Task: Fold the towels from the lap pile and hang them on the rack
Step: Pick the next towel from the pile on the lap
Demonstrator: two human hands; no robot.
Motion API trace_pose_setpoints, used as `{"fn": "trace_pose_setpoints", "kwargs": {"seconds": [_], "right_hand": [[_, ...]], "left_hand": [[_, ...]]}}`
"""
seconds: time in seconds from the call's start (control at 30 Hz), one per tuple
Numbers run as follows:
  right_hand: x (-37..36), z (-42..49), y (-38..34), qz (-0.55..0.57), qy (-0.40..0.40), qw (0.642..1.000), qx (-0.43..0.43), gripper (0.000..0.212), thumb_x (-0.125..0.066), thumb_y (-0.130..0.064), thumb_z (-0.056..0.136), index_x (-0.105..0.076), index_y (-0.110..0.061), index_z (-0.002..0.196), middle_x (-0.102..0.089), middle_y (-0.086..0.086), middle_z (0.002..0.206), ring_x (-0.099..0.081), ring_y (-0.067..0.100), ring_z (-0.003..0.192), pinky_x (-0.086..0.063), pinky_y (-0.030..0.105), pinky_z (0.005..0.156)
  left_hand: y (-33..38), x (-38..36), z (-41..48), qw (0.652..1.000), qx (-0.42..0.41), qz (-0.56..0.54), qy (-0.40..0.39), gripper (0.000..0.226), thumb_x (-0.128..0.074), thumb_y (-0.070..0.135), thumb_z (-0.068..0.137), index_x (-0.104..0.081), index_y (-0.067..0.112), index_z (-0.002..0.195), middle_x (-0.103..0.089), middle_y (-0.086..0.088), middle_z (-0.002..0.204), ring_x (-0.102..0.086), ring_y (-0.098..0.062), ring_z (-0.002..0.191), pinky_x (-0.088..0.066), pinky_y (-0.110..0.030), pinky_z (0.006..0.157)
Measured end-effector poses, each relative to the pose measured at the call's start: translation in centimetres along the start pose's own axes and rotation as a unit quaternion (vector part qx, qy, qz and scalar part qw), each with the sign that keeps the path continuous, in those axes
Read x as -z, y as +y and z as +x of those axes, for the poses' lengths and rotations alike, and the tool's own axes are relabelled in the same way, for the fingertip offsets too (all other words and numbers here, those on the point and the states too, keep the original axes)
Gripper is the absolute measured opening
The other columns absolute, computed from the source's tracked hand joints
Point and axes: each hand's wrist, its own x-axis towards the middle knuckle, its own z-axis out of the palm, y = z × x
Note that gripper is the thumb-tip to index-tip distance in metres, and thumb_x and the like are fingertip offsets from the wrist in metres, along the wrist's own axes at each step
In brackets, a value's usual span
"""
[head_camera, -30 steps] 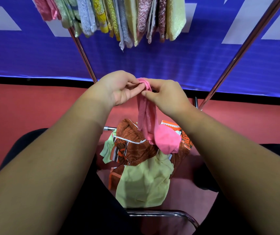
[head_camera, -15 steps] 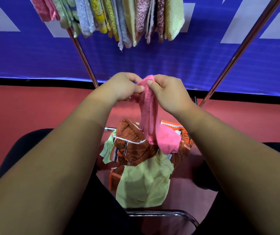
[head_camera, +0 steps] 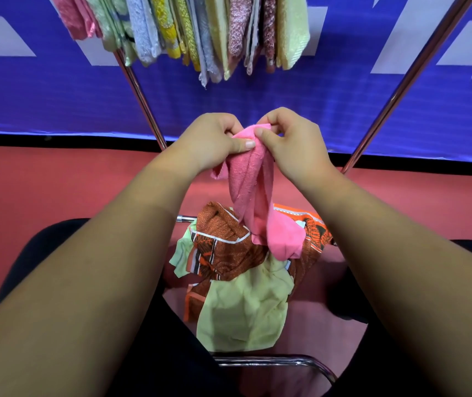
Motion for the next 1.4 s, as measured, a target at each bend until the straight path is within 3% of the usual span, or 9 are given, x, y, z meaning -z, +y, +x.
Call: {"fn": "trace_pose_setpoints", "kwargs": {"seconds": [0.07,0.27,0.47,0.57,0.77,0.93,1.13,1.27,1.4], "right_hand": [[0.1,0.2,0.0,-0.008,-0.001,1.0,-0.008,0.01,-0.073,-0.037,0.095,-0.075,-0.028,0.098,-0.072,-0.009,0.083,-0.065,0.009,0.077,-0.054,0.032,0.073],[0.5,0.5,0.0,-0.097,-0.004,0.995,-0.001,0.025,-0.068,-0.042,0.1,-0.074,-0.018,0.097,-0.07,-0.004,0.083,-0.064,0.017,0.082,-0.039,0.028,0.067],[0.5,0.3,0.0,-0.015,-0.026,1.0,0.003,0.012,-0.075,-0.03,0.094,-0.076,-0.026,0.105,-0.071,-0.009,0.082,-0.066,0.005,0.078,-0.059,0.038,0.081],[0.5,0.0,-0.1,0.008,-0.035,0.999,0.027,0.016,-0.076,-0.033,0.093,-0.073,-0.033,0.109,-0.069,-0.008,0.082,-0.063,0.002,0.077,-0.059,0.036,0.081],[0.4,-0.2,-0.3,0.029,-0.018,0.999,0.037,0.007,-0.075,-0.031,0.093,-0.07,-0.027,0.094,-0.069,-0.009,0.079,-0.063,0.003,0.074,-0.058,0.036,0.075],[0.4,0.3,0.1,0.021,-0.004,0.999,0.026,0.011,-0.081,-0.031,0.089,-0.072,-0.025,0.092,-0.066,-0.011,0.077,-0.059,0.001,0.071,-0.055,0.029,0.069],[0.7,0.6,0.4,-0.059,-0.059,0.995,0.05,0.033,-0.079,-0.031,0.094,-0.075,-0.025,0.126,-0.069,-0.013,0.098,-0.063,0.005,0.089,-0.053,0.025,0.084],[1.1,0.5,0.2,-0.087,-0.092,0.99,0.055,0.015,-0.077,-0.029,0.094,-0.079,-0.027,0.109,-0.073,-0.013,0.088,-0.066,0.004,0.082,-0.056,0.031,0.077],[1.5,0.4,0.0,-0.119,-0.083,0.989,0.035,0.015,-0.078,-0.036,0.094,-0.08,-0.024,0.103,-0.073,-0.007,0.086,-0.069,0.012,0.084,-0.055,0.032,0.074]], "left_hand": [[-0.2,0.1,0.3,1.0,0.001,0.013,0.014,0.025,-0.091,0.031,0.083,-0.073,0.014,0.085,-0.061,0.011,0.06,-0.056,-0.009,0.055,-0.045,-0.029,0.058],[-0.4,0.0,0.6,0.999,-0.002,0.027,0.032,0.027,-0.094,0.028,0.077,-0.072,0.013,0.082,-0.062,0.011,0.065,-0.054,-0.007,0.06,-0.043,-0.028,0.062],[-0.6,0.1,0.7,0.999,0.01,0.011,0.051,0.026,-0.096,0.024,0.075,-0.074,0.013,0.082,-0.064,0.009,0.066,-0.056,-0.009,0.059,-0.043,-0.026,0.062],[-0.6,0.2,0.8,0.998,0.015,-0.005,0.056,0.026,-0.095,0.022,0.075,-0.074,0.01,0.085,-0.065,0.008,0.065,-0.058,-0.01,0.06,-0.046,-0.027,0.062],[-0.3,0.2,0.6,0.997,0.031,-0.042,0.056,0.031,-0.096,0.025,0.075,-0.075,0.007,0.091,-0.067,0.008,0.064,-0.06,-0.009,0.057,-0.047,-0.025,0.056],[-0.2,0.2,0.7,0.998,0.02,-0.024,0.051,0.031,-0.096,0.025,0.074,-0.076,0.01,0.091,-0.067,0.006,0.069,-0.061,-0.009,0.061,-0.049,-0.027,0.063],[0.0,0.5,0.6,0.999,0.002,0.018,0.05,0.025,-0.095,0.026,0.073,-0.078,0.017,0.089,-0.07,0.004,0.073,-0.064,-0.01,0.066,-0.051,-0.033,0.068],[0.1,0.6,0.2,0.997,-0.001,0.046,0.055,0.026,-0.096,0.027,0.073,-0.078,0.018,0.089,-0.074,0.0,0.077,-0.066,-0.009,0.068,-0.053,-0.033,0.067],[0.5,0.7,-0.1,0.993,-0.016,0.111,0.048,0.029,-0.097,0.026,0.073,-0.076,0.019,0.091,-0.072,0.001,0.08,-0.064,-0.009,0.063,-0.053,-0.028,0.058]]}}
